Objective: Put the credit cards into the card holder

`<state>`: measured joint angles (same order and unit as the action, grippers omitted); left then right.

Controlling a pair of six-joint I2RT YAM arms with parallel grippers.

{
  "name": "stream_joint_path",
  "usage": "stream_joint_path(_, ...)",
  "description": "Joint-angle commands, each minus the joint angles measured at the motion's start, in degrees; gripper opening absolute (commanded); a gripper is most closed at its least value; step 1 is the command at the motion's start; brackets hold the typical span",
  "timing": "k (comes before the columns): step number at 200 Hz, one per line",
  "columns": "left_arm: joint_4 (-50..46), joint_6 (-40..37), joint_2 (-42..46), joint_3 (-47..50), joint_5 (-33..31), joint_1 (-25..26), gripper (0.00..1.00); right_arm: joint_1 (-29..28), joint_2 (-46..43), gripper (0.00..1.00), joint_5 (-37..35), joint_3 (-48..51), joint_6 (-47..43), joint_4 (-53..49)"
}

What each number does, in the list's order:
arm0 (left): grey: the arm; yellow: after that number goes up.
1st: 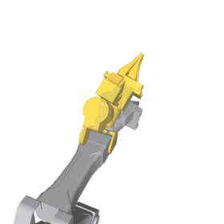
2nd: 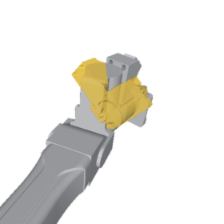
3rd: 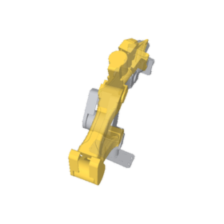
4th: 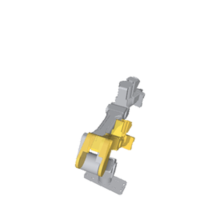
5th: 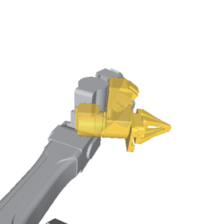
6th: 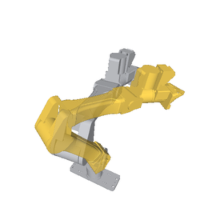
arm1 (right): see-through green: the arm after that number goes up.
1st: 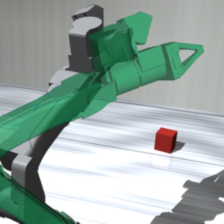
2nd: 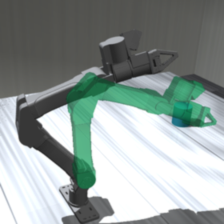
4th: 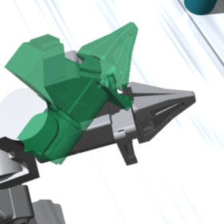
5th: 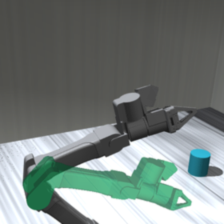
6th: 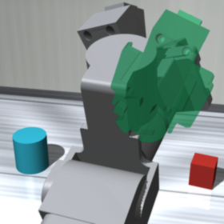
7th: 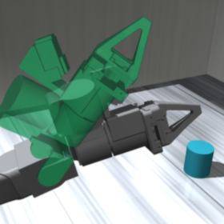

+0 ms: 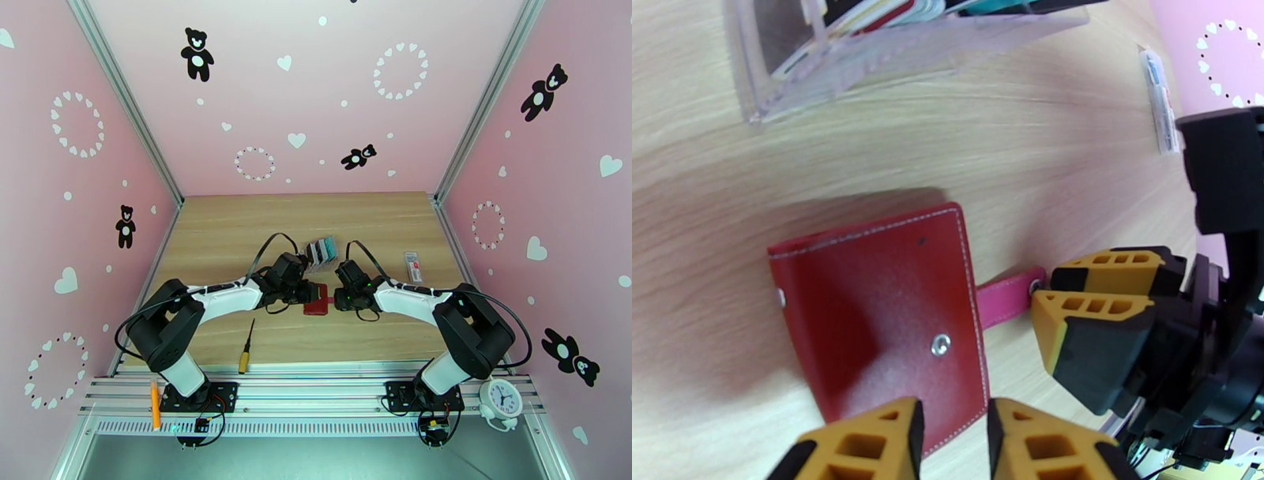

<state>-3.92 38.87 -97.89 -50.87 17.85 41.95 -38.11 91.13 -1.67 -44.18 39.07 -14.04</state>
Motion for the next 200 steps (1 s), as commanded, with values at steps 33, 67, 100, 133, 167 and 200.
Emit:
stream_joint_path(33, -1.12, -0.58, -4.0, -1.07, -2.14, 0.23, 0.3, 0.93, 0.85, 0.3, 0.82, -0.79, -2.08, -0.58)
stream_joint_path(67, -0.89, -0.4, -4.96, -0.37, -2.24, 0.23, 0.29, 0.93, -2.62, 0.3, 2.02, -2.93, -2.76, -1.45)
stream_joint_path(100, -0.85, -0.41, -4.03, -0.1, -2.21, 0.23, 0.29, 0.93, -3.94, 0.3, 2.05, -6.13, -4.04, -4.38)
stream_joint_path(133, -1.4, -0.68, -3.65, -0.7, -1.89, 0.23, 0.29, 0.84, -4.9, 0.3, 3.92, -7.99, -3.96, -5.21)
stream_joint_path(167, -1.79, -0.67, -3.24, -1.14, -1.86, 0.23, 0.29, -0.16, -5.57, 0.31, 8.07, -10.14, -3.3, -5.2)
stream_joint_path(200, -2.3, -0.73, -2.89, -1.68, -2.25, 0.21, 0.3, -1.08, -3.42, 0.31, 10.95, -11.01, -2.73, -4.62)
